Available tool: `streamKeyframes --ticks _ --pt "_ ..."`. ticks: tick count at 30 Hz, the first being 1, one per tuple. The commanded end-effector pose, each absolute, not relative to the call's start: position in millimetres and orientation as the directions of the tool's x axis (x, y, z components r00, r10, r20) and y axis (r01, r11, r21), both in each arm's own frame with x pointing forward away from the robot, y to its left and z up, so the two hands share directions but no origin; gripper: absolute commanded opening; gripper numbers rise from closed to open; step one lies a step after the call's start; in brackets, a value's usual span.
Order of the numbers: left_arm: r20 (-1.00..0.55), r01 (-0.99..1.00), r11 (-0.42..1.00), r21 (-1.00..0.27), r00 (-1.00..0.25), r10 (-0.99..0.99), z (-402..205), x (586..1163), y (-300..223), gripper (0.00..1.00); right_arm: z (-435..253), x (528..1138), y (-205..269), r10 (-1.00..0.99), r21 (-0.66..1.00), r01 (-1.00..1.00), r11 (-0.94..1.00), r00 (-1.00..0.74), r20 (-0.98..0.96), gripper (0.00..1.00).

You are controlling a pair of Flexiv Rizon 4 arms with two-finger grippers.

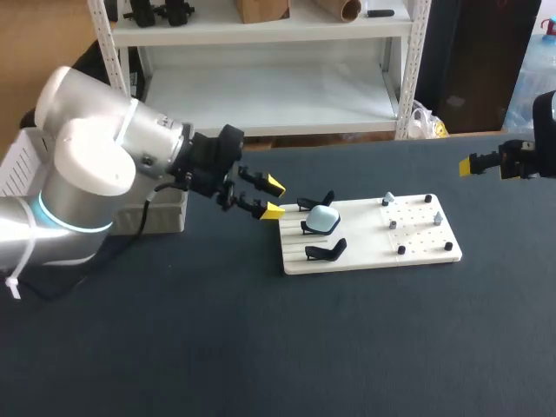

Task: Pick up each earbud case from the left stands, insert the matching earbuds, close the lid, and place the case in the box.

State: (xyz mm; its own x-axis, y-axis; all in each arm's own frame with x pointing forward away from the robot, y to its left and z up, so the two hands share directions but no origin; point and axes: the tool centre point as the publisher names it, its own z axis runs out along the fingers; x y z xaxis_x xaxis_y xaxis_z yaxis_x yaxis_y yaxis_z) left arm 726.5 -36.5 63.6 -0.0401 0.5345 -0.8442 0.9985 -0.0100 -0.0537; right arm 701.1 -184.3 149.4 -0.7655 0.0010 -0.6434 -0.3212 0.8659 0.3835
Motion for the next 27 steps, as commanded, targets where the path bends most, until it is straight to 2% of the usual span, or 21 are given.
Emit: streamKeyframes --ticks 1,21,27 --pt "-0.849 0.999 0.003 -0.041 -0.037 0.527 56.5 717.1 -40.7 0.46 149.2 701.2 -184.6 0.0 0.384 -0.322 0.865 -0.766 -0.643 1.0" --pt "-0.865 0.997 0.001 -0.079 -0.069 0.497 35.0 721.0 -68.4 0.45 149.2 701.2 -184.6 0.0 0.384 -0.322 0.865 -0.766 -0.643 1.0" --pt "-0.867 0.997 -0.01 -0.076 -0.061 0.494 32.8 723.7 -74.6 0.48 149.2 701.2 -184.6 0.0 0.384 -0.322 0.865 -0.766 -0.643 1.0"
